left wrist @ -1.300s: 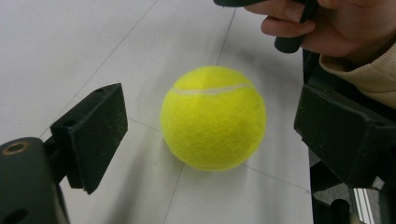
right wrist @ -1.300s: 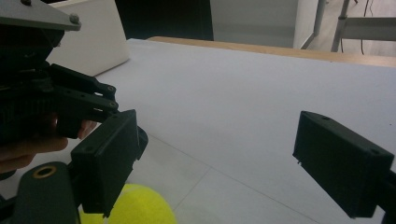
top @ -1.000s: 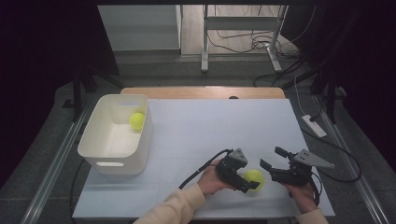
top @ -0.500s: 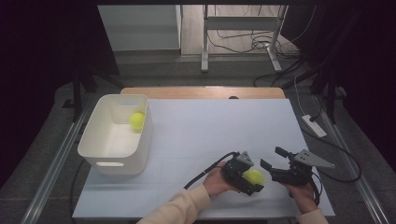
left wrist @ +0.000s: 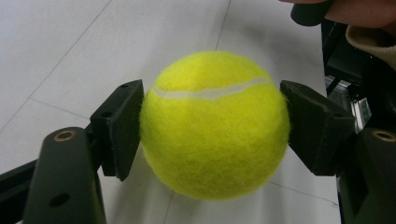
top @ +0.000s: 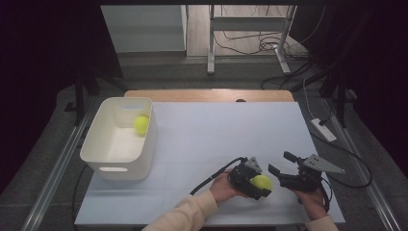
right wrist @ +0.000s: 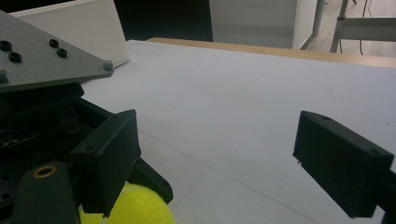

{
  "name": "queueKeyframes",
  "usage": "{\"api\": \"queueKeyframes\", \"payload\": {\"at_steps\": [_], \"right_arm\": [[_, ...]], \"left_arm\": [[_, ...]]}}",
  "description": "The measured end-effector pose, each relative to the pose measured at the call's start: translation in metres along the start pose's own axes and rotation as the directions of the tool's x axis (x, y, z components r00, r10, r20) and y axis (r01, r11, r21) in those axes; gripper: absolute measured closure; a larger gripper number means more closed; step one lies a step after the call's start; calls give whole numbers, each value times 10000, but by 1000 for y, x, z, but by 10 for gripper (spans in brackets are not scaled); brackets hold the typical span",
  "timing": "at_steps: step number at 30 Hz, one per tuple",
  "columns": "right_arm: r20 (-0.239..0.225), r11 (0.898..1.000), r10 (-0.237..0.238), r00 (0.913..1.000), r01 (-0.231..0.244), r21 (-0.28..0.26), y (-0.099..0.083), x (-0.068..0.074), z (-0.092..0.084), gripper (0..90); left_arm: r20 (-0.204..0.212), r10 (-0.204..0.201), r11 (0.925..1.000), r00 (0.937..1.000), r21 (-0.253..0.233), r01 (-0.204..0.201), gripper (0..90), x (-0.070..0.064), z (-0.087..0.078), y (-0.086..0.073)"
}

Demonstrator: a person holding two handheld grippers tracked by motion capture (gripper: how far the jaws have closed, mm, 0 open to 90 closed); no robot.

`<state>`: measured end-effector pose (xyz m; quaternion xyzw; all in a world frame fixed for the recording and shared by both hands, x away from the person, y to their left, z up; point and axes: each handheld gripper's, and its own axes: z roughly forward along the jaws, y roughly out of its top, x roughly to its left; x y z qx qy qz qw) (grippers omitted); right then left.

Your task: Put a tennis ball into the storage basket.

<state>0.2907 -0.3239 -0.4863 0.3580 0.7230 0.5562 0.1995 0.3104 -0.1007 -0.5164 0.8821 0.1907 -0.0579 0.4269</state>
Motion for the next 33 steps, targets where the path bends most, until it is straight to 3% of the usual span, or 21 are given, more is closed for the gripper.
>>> {"api": "queueKeyframes", "payload": {"at_steps": [9,17,29,33], "right_arm": [[45,10000,25,10000,-25,-47,0,0,-1,142],[45,10000,-30,10000,30,-30,0,0,-1,142],[9,10000,-43,10000,43,35,-1,1,0,142],[-9,10000,-44,10000,44,32,-1,0,0,142]], "left_arm": [[-35,130,9995,9999,-270,-131,273,-3,-5,1],[-104,34,9988,9999,-489,-39,273,-2,-20,-2],[-583,-110,9938,9982,-1114,45,272,2,-49,-6],[-412,-268,9894,9988,-1438,206,272,3,-61,-7]]}}
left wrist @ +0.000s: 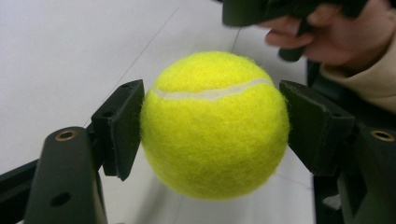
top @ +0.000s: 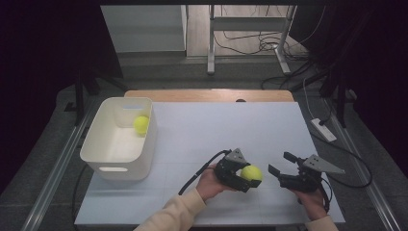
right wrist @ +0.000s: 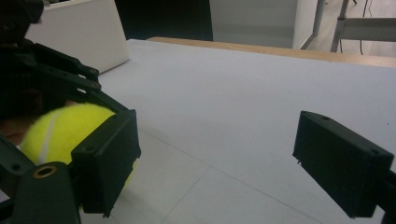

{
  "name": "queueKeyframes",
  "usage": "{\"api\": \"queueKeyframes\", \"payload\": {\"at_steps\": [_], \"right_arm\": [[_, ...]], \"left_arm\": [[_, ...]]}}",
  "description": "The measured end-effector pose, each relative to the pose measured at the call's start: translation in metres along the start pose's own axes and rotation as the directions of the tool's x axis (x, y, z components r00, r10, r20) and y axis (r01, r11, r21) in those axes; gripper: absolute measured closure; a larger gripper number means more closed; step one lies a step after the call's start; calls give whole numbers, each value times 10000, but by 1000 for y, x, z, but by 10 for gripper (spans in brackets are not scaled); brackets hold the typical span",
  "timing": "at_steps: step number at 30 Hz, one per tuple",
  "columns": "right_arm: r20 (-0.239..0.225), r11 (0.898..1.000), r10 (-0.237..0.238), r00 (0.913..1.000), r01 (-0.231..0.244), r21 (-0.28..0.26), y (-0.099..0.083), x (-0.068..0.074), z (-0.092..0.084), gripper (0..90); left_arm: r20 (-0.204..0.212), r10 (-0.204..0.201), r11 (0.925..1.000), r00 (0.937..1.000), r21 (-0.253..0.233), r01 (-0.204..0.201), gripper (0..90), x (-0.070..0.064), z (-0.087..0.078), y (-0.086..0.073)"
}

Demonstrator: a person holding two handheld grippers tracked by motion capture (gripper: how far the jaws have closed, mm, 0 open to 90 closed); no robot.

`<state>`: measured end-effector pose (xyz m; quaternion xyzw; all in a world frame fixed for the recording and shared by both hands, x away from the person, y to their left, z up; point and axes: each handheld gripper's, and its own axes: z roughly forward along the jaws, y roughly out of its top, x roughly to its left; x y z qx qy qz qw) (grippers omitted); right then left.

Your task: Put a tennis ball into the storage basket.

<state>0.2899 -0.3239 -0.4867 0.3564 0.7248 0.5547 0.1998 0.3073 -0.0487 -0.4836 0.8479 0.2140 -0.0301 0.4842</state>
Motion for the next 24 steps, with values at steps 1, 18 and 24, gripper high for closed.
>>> {"api": "queueKeyframes", "payload": {"at_steps": [1,18,24], "right_arm": [[-9,10000,2,10000,-2,-2,0,0,0,142],[-26,10000,1,10000,-1,77,-1,1,1,142],[-20,9999,-21,10000,21,107,-1,1,1,143]], "left_arm": [[-109,43,10000,9999,-18,-43,272,0,-3,0],[-710,-117,9973,9974,-731,65,272,9,-35,2],[-880,-174,9953,9960,-961,89,272,11,-46,1]]}}
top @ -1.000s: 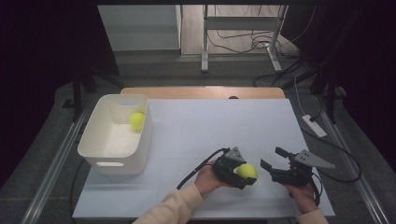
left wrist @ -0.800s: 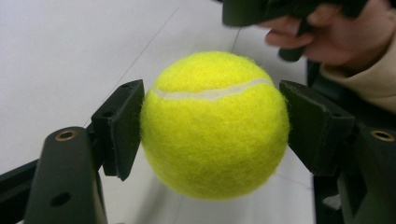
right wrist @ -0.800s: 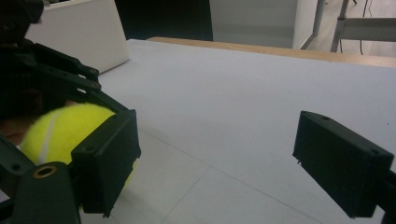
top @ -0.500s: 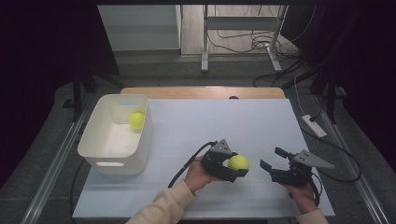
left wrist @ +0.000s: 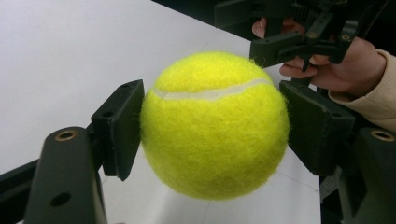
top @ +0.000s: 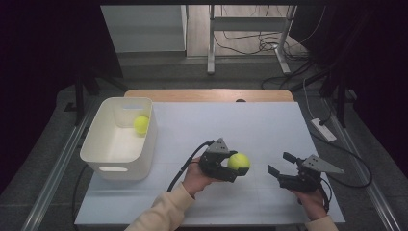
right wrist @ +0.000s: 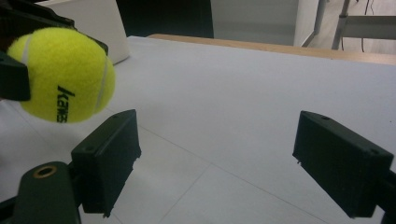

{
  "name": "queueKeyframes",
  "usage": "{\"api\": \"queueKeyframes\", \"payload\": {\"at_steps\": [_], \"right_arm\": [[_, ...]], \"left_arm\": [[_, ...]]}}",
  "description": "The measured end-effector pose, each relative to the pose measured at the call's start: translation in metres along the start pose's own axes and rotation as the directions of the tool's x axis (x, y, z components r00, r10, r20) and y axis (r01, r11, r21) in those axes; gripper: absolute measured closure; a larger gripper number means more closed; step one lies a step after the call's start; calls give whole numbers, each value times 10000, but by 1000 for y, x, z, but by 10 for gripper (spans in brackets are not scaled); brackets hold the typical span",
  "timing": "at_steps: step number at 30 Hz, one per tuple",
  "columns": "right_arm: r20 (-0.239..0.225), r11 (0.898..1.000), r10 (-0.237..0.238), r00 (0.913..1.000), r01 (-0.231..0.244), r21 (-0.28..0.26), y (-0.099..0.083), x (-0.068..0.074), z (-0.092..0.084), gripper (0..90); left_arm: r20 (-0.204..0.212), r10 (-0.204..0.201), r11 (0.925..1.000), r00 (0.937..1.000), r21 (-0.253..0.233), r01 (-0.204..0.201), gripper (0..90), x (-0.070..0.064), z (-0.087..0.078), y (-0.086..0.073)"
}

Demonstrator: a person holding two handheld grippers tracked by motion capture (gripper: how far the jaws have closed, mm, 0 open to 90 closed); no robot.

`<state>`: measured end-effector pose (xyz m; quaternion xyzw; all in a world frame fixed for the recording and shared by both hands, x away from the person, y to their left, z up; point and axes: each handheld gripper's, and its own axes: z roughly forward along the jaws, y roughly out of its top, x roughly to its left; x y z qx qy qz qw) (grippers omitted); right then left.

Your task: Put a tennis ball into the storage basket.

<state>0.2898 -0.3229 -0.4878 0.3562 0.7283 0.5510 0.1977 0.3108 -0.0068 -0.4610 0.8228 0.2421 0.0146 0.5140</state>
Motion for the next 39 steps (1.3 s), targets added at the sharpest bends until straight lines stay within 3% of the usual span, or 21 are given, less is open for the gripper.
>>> {"api": "queueKeyframes", "payload": {"at_steps": [29,39], "right_arm": [[-65,9999,-99,9999,99,109,-1,1,1,144],[-133,9999,-87,9999,88,112,-1,3,2,145]], "left_arm": [[-723,-165,9927,9972,-1205,77,272,13,-58,5],[-1040,-36,9881,9946,-1531,-124,272,16,-77,8]]}}
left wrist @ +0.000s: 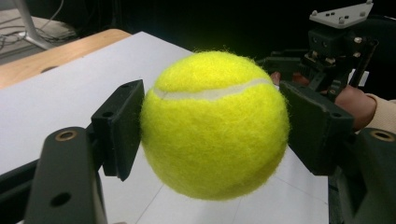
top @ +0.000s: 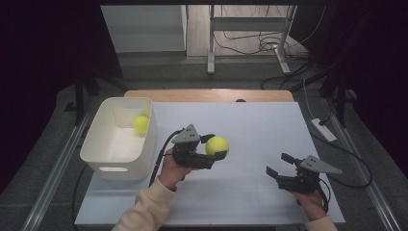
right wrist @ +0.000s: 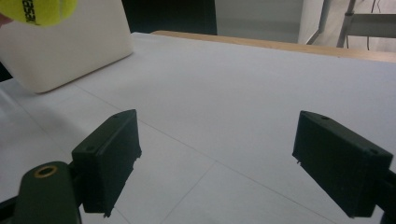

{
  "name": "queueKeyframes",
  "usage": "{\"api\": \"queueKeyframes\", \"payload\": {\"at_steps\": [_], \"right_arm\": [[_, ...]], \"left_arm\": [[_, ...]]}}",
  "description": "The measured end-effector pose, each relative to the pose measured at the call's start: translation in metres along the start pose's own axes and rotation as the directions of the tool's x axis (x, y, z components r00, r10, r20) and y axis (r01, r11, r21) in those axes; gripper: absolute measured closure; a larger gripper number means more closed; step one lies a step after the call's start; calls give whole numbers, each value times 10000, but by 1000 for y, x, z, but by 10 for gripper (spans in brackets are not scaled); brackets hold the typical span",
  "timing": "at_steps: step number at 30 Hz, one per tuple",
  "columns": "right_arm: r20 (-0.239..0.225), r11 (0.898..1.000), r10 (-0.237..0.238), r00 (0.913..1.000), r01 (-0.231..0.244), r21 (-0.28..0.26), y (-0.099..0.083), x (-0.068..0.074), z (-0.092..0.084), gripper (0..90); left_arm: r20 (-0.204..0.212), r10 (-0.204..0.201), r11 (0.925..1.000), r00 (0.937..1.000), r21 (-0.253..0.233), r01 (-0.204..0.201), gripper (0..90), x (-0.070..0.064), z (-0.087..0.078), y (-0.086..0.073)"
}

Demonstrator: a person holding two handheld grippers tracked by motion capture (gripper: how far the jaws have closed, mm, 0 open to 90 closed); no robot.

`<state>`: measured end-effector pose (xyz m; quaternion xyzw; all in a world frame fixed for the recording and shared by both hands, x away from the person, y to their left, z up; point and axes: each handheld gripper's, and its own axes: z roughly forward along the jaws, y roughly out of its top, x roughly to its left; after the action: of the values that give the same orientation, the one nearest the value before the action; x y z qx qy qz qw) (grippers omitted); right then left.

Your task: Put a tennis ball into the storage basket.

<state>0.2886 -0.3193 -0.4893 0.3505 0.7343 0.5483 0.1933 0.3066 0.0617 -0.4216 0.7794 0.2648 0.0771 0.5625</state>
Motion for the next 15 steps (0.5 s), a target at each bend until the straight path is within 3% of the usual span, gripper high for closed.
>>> {"api": "queueKeyframes", "payload": {"at_steps": [7,11,15], "right_arm": [[-52,10000,-61,10000,61,48,-1,1,0,145],[-54,9999,-71,10000,71,77,-1,0,1,145],[-69,9999,-71,10000,72,99,-1,1,1,145]], "left_arm": [[-212,-92,9998,9997,-181,88,272,5,-12,4],[-681,-70,9999,9977,-149,60,272,6,-20,8],[-766,-132,9993,9970,-353,105,272,9,-30,10]]}}
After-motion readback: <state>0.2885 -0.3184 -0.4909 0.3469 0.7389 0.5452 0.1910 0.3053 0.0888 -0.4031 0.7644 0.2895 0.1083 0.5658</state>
